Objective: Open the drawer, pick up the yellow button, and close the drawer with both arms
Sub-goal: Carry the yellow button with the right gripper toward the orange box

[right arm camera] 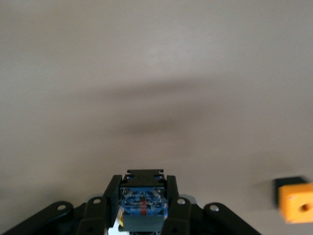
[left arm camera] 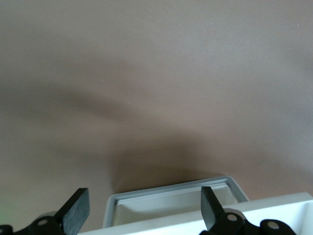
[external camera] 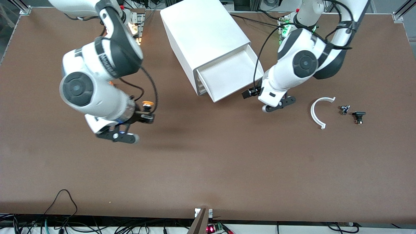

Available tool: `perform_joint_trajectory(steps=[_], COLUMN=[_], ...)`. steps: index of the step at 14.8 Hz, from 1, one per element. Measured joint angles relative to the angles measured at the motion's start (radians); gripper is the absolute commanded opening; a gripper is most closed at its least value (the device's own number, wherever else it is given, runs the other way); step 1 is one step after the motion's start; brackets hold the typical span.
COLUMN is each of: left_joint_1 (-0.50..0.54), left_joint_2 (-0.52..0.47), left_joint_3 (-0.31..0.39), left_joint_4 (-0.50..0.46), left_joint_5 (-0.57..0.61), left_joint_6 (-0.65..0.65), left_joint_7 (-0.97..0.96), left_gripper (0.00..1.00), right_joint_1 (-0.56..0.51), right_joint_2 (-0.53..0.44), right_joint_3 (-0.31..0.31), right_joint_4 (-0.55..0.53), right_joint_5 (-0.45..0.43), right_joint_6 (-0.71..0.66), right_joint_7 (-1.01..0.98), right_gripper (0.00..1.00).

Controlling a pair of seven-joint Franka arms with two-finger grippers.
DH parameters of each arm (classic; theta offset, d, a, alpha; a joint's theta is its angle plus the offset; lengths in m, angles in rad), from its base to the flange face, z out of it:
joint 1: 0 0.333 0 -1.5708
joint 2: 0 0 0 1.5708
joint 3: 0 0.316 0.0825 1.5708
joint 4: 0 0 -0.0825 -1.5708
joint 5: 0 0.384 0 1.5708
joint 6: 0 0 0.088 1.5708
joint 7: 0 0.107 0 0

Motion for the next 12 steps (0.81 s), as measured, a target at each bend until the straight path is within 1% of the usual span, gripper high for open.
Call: perform_joint_trajectory(steps=[2, 5, 7, 10, 12], left_joint_1=[-0.025, -0.036, -0.049, -0.098, -0.122], left_joint_2=[0.007, 0.008, 0.008, 0.007, 0.007], left_joint_3=[0.0, 0.0, -0.001, -0.002, -0.009], left_joint_4=[-0.027, -0.035, -0.035, -0.037, -0.038], left_joint_5=[0.001, 0.002, 0.002, 0.003, 0.003], left_joint_6=[0.046, 0.052, 0.052, 0.049, 0.026], left_joint_7=[-0.03, -0.053, -0.08, -0.143, -0.164], left_gripper=[1.0, 1.0, 1.0, 1.0, 1.0], right_joint_1=[-0.017, -0.021, -0.021, -0.022, -0.023], right_joint_2=[-0.018, -0.039, -0.046, -0.071, -0.089], right_joint_3=[-0.065, -0.146, -0.191, -0.248, -0.268], right_joint_4=[-0.057, -0.137, -0.188, -0.321, -0.427], right_joint_5=[0.0, 0.0, 0.0, 0.001, 0.003], right_joint_6=[0.013, 0.062, 0.121, 0.286, 0.412], right_joint_7=[-0.147, -0.294, -0.384, -0.498, -0.548], right_gripper=[0.0, 0.0, 0.0, 0.0, 0.0])
